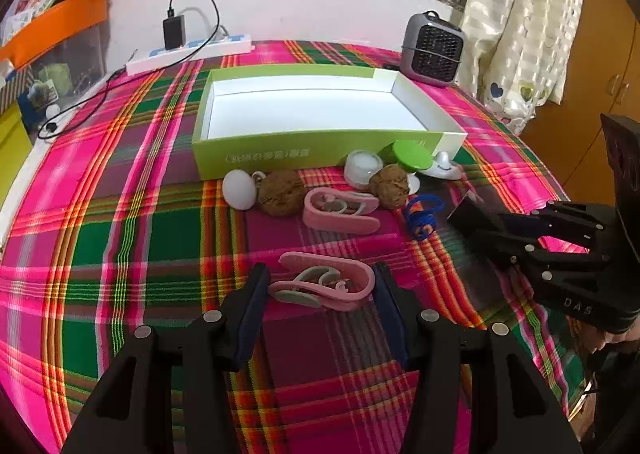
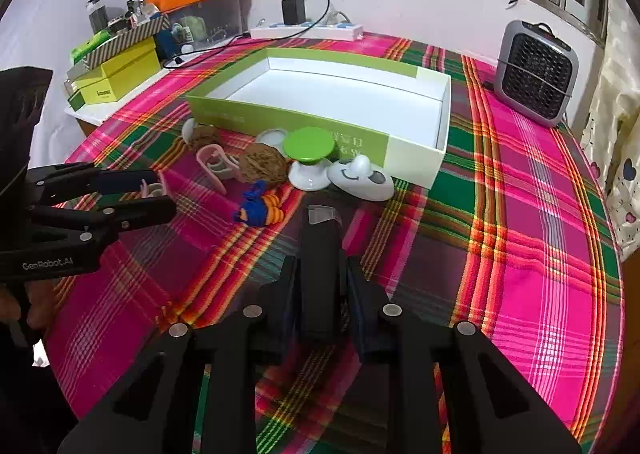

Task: Organize objects
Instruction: 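Lift the pink clip with left tool while right tool lifts the black box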

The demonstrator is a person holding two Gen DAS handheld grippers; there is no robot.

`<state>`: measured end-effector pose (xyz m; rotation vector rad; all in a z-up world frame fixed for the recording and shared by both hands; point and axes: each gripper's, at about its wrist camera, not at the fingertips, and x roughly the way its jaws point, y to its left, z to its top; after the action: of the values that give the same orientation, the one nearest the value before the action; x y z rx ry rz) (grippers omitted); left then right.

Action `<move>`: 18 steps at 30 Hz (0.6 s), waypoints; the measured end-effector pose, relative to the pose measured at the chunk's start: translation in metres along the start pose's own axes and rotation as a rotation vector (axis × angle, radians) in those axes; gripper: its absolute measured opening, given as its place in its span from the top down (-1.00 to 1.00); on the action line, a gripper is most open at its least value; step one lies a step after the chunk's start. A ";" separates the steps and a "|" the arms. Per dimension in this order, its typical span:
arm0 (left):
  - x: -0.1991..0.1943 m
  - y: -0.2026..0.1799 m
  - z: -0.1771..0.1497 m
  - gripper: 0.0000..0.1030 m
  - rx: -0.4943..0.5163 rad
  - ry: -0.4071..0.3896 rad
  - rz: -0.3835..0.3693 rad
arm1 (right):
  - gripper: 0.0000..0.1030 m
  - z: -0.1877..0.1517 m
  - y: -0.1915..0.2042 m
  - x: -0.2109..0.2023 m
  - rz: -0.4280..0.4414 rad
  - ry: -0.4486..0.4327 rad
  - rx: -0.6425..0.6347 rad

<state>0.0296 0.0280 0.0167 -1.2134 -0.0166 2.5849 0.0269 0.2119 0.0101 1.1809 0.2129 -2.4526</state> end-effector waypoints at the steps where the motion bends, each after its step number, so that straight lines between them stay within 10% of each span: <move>1: -0.001 -0.001 0.001 0.01 0.001 -0.005 -0.003 | 0.53 0.000 0.000 -0.001 0.000 -0.006 0.002; 18: -0.013 -0.008 0.014 0.01 0.007 -0.060 -0.018 | 0.53 0.009 0.005 -0.027 0.002 -0.104 0.042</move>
<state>0.0291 0.0338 0.0361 -1.1273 -0.0305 2.6025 0.0378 0.2120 0.0364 1.0662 0.1305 -2.5197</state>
